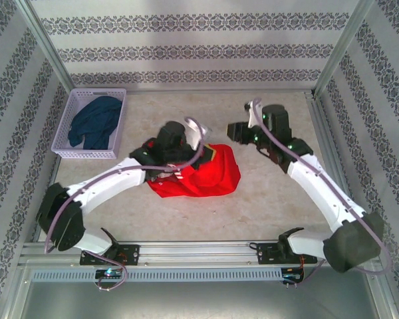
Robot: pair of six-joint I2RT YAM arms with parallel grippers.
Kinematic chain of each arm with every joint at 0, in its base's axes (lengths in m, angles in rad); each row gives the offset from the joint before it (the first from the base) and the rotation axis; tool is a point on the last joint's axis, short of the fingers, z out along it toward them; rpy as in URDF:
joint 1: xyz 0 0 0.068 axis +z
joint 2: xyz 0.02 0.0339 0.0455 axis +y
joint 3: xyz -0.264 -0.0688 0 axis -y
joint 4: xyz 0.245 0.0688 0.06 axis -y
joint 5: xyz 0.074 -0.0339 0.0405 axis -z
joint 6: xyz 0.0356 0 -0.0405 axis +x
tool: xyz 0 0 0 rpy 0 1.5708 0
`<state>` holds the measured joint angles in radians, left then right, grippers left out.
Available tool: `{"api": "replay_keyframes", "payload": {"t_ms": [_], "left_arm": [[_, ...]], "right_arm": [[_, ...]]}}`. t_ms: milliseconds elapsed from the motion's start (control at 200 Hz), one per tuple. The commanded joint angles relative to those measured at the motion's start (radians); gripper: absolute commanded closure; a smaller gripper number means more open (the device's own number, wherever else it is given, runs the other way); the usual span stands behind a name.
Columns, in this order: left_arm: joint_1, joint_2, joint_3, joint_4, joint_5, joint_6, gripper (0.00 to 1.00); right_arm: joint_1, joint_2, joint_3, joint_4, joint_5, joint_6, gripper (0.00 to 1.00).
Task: Fold the inside-out t-shirt
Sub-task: Turn the T-shirt inside out at the center of the table, then flatten out the T-shirt at the center of the table.
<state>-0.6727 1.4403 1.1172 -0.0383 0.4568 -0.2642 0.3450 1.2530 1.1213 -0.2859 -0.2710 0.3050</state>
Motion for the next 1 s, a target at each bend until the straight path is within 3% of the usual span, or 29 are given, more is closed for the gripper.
{"api": "replay_keyframes", "payload": {"t_ms": [0,145,305,420,555,635,759,839,994], "left_arm": [[0.076,-0.082,0.061,-0.016,0.045,-0.220,1.00],[0.134,-0.124,0.080,-0.074,0.030,-0.256,1.00],[0.153,-0.129,0.117,-0.123,0.023,-0.239,1.00],[0.157,-0.126,0.129,-0.130,0.023,-0.233,1.00],[0.159,-0.127,0.135,-0.137,0.020,-0.230,1.00],[0.165,-0.140,0.134,-0.141,0.012,-0.231,1.00],[0.213,-0.169,0.141,-0.121,-0.003,-0.271,1.00],[0.239,-0.187,0.176,-0.107,0.001,-0.283,1.00],[0.242,-0.193,0.315,-0.095,0.026,-0.242,1.00]], "right_arm": [[0.005,-0.024,0.012,-0.157,0.142,-0.017,0.51],[0.111,-0.139,-0.194,-0.090,0.089,-0.045,0.42],[0.274,-0.192,-0.405,0.012,0.150,0.042,0.36],[0.321,-0.136,-0.483,0.170,0.148,0.105,0.33],[0.361,0.031,-0.470,0.261,0.246,0.119,0.31],[0.351,0.099,-0.460,0.297,0.297,0.100,0.45],[0.307,0.078,-0.403,0.271,0.265,0.022,1.00],[0.251,-0.040,-0.317,0.150,0.298,-0.071,1.00],[0.032,-0.232,-0.044,-0.009,0.303,-0.193,1.00]]}}
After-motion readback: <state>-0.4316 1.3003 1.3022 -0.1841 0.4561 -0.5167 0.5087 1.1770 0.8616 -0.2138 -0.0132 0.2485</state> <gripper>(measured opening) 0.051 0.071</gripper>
